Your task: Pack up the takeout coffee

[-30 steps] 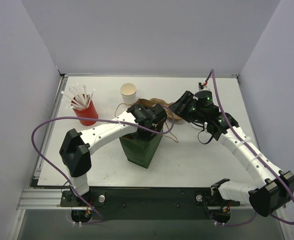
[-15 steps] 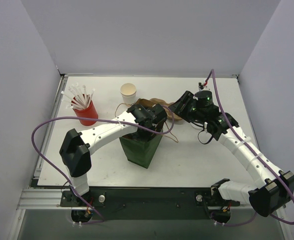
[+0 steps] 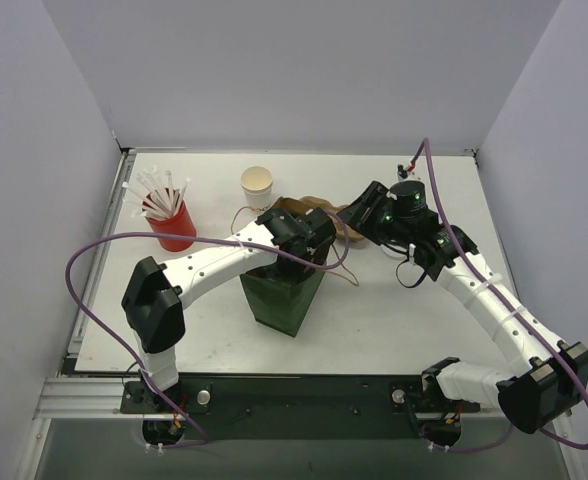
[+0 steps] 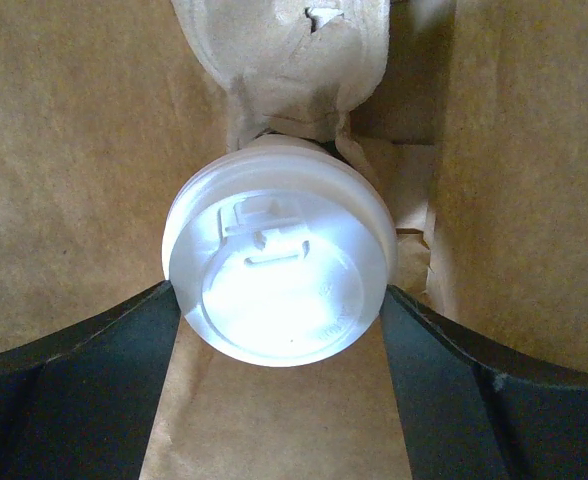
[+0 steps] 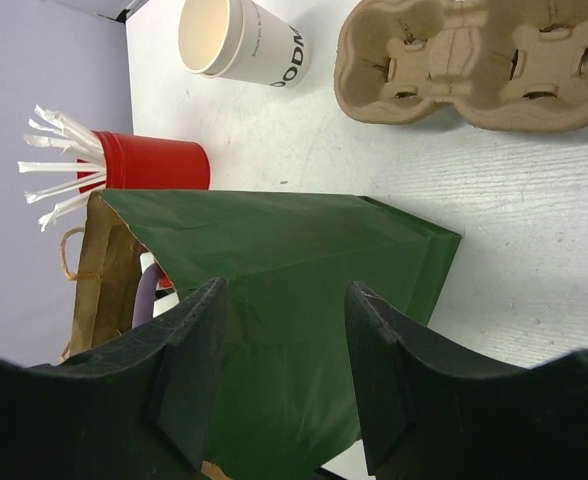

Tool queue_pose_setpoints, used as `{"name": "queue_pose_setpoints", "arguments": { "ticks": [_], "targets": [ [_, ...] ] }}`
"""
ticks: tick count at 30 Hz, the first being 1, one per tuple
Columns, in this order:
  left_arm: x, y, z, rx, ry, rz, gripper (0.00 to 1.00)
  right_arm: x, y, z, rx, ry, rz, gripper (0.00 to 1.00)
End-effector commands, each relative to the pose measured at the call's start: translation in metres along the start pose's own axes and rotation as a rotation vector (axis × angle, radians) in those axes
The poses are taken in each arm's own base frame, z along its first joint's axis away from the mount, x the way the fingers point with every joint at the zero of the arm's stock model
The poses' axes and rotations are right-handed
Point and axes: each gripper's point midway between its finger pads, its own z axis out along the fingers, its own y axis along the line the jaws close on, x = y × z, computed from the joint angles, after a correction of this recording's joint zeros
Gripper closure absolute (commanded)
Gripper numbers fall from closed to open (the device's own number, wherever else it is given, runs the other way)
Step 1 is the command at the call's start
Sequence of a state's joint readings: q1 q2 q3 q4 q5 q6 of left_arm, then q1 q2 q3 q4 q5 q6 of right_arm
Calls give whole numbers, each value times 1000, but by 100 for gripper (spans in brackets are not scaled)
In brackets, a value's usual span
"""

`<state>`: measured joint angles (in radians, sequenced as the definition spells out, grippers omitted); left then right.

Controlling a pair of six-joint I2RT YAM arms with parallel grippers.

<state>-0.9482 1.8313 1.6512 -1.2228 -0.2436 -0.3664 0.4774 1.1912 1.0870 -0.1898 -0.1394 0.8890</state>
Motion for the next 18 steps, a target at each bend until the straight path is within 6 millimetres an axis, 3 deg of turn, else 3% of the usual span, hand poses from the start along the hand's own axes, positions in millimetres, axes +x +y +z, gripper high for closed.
{"name": "queue_pose_setpoints", "arguments": {
  "ticks": [1,18],
  "targets": [
    [12,-8,25,-10,80,3,11,-2,16,-2,-66,2,-15,54],
    [0,-1,0,-15,22,-7,7,-10,10,-11,-70,-32,6,44]
  ]
}}
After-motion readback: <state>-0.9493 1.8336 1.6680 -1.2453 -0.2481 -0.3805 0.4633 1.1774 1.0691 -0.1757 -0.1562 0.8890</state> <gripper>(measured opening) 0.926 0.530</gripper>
